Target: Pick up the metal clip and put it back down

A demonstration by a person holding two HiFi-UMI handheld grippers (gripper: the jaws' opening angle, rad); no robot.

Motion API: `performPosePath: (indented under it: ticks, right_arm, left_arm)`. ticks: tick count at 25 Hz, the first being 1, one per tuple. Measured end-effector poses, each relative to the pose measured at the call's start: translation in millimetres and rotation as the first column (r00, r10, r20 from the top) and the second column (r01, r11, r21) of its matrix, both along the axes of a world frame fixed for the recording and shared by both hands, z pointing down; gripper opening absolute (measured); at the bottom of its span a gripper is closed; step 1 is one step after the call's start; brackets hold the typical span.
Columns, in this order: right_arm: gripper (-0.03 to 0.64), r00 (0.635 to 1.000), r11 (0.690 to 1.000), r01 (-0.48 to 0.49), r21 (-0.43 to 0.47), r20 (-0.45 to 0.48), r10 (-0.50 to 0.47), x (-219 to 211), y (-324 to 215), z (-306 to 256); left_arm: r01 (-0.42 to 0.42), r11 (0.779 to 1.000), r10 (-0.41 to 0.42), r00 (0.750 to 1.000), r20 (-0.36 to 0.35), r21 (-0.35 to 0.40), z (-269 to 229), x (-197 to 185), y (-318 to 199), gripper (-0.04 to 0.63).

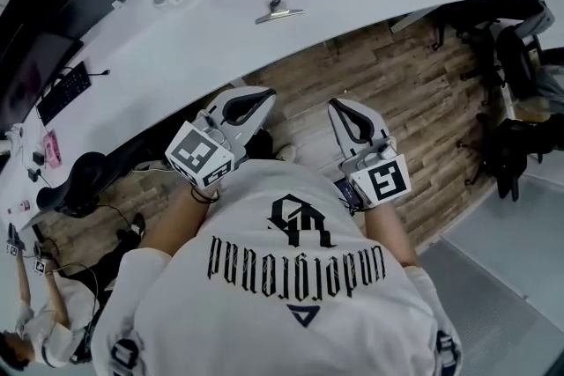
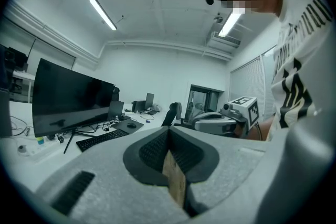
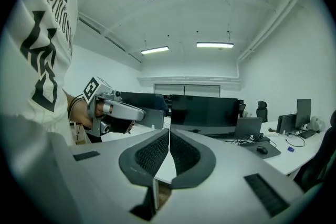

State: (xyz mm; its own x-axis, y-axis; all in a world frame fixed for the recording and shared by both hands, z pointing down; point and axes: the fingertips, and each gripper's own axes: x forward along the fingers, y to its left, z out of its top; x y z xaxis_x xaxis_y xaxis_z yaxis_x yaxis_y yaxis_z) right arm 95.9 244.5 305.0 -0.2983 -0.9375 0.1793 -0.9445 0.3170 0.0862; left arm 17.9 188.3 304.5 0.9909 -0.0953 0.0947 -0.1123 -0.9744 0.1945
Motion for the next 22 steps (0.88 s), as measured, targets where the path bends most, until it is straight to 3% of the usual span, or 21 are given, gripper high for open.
performPosePath:
  ticks: [15, 22]
  right_arm:
    - [0.015, 0.999, 0.999, 0.034, 0.012, -0.017, -0.033, 4.4, -112.8, -13.0]
    - [0.017, 0.999, 0.999, 0.033, 0.026, -0.022, -0.032, -13.4, -165.2, -19.4]
  left_arm:
    - [-0.027, 1.000, 0.027, 1.000, -0.016, 0.016, -11.2, 12.5, -102.3, 0.014]
    - [-0.044, 0.999, 0.044, 0.999, -0.001, 0.024, -11.7, -8.6, -149.9, 0.014]
